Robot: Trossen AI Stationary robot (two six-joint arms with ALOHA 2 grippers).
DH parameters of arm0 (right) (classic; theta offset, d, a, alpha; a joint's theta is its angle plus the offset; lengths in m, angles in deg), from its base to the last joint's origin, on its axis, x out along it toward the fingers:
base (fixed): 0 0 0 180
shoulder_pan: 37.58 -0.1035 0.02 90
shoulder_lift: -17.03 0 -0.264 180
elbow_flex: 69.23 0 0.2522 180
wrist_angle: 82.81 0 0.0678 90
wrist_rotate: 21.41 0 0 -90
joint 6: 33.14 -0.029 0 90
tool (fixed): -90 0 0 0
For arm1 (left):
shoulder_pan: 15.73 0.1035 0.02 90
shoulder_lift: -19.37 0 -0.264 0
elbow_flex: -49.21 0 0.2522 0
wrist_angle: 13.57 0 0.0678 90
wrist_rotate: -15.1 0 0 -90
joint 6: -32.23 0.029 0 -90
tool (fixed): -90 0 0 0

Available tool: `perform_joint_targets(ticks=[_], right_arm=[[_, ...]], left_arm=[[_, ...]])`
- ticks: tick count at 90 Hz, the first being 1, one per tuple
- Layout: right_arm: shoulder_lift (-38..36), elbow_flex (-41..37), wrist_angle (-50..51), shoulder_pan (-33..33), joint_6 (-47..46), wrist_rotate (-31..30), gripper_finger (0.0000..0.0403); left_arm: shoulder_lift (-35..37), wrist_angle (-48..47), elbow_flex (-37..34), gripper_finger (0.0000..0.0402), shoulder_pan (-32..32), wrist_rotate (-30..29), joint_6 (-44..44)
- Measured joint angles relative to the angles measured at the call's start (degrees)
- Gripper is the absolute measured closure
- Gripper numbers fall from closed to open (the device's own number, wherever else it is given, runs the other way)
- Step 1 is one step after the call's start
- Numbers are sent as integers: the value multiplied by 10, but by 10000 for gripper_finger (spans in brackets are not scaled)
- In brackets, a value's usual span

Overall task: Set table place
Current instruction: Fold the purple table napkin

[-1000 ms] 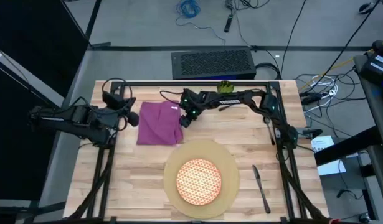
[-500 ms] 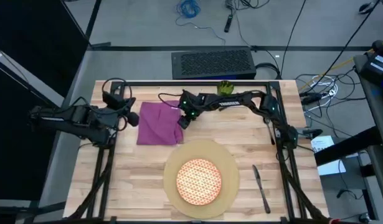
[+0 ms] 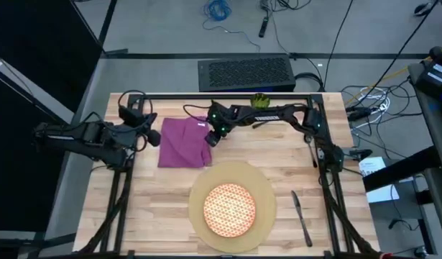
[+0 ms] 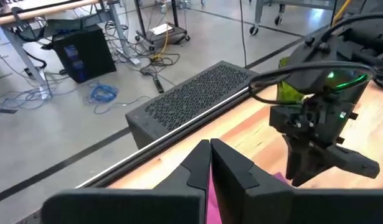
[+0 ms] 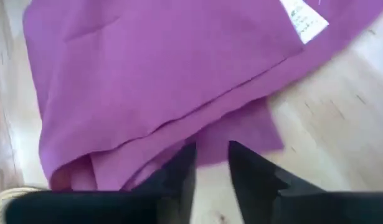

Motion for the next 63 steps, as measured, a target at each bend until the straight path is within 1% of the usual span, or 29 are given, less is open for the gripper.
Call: perform_joint_targets(ticks=[5,14,31,41,48,63], right_arm=[[0,0,-1,-2,12,0,391],[0,0,-2,-2,18,-1,400],[0,0,-5,-2,19,-2,403],[12,1,-6,-2,12,-3,403],[26,0,-9,-2,12,-11,403],[27,1,-13,-6,14,-34,403]], left_arm=[[0,0,0,402,0,0,0],[0,0,0,402,0,0,0],[0,0,0,402,0,0,0],[0,0,0,402,0,0,0],[0,0,0,402,0,0,0],[0,0,0,402,0,0,0]])
